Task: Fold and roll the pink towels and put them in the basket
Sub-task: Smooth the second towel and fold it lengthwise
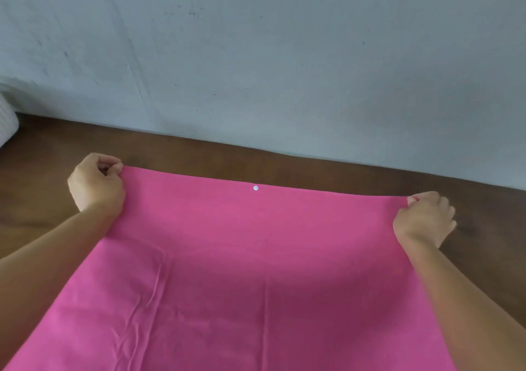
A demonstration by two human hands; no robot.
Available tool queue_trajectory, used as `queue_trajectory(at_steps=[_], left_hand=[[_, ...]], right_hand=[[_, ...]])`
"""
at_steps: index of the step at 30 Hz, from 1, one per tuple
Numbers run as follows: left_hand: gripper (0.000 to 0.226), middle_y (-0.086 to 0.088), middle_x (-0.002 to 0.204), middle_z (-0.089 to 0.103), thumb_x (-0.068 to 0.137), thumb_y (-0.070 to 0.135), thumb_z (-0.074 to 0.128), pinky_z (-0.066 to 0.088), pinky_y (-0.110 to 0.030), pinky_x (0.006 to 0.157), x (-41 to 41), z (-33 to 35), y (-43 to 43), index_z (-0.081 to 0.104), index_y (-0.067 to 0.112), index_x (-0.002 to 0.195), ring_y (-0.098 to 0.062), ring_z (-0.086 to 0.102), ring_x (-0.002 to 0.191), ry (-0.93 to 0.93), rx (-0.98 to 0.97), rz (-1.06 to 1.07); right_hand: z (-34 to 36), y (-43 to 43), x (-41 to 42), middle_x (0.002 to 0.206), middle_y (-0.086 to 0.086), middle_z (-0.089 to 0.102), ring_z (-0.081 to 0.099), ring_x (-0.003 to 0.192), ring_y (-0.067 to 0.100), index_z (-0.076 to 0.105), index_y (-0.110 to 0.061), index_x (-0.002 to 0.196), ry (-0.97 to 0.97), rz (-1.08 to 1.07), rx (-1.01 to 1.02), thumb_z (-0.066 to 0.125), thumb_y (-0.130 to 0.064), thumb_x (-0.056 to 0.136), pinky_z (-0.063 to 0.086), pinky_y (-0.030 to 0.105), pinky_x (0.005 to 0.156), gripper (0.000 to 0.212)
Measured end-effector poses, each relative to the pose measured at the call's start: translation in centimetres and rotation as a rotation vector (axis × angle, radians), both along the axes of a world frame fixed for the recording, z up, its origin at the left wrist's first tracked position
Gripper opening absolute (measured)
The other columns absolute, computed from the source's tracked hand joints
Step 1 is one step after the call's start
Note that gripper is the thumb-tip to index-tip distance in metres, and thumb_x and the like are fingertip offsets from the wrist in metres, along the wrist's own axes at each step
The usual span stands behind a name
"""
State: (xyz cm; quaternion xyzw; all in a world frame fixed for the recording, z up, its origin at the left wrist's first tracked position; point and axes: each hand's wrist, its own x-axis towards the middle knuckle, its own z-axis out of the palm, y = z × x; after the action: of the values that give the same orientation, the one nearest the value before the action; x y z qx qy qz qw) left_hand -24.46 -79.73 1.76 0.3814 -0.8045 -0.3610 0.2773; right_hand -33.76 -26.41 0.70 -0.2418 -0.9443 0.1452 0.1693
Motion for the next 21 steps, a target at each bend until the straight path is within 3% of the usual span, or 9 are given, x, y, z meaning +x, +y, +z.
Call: queue_trajectory(at_steps=[16, 21], left_hand=[[0.011, -0.009, 0.095, 0.070, 0.092, 0.012, 0.065, 0.039, -0.028, 0.083, -10.1, -0.7, -0.7, 0.072, 0.010, 0.100, -0.028, 0.062, 0.099, 0.021, -0.064, -0.046], [0.011, -0.011, 0.097, 0.072, 0.089, 0.012, 0.069, 0.045, -0.033, 0.087, -11.3, -1.0, -1.1, 0.072, 0.010, 0.099, -0.030, 0.064, 0.099, 0.032, -0.069, -0.055]], right_hand=[[-1.0, 0.6, -8.7, 0.131, 0.029, 0.050, 0.042, 0.123, 0.042, 0.050, 0.007, 0.124, 0.032, -0.098, -0.048, 0.054, -0.012, 0.097, 0.032, 0.052, 0.103, 0.033], [-1.2, 1.0, -9.7, 0.133, 0.028, 0.049, 0.042, 0.125, 0.042, 0.050, 0.006, 0.125, 0.031, -0.085, -0.069, 0.052, -0.015, 0.100, 0.031, 0.051, 0.104, 0.032]])
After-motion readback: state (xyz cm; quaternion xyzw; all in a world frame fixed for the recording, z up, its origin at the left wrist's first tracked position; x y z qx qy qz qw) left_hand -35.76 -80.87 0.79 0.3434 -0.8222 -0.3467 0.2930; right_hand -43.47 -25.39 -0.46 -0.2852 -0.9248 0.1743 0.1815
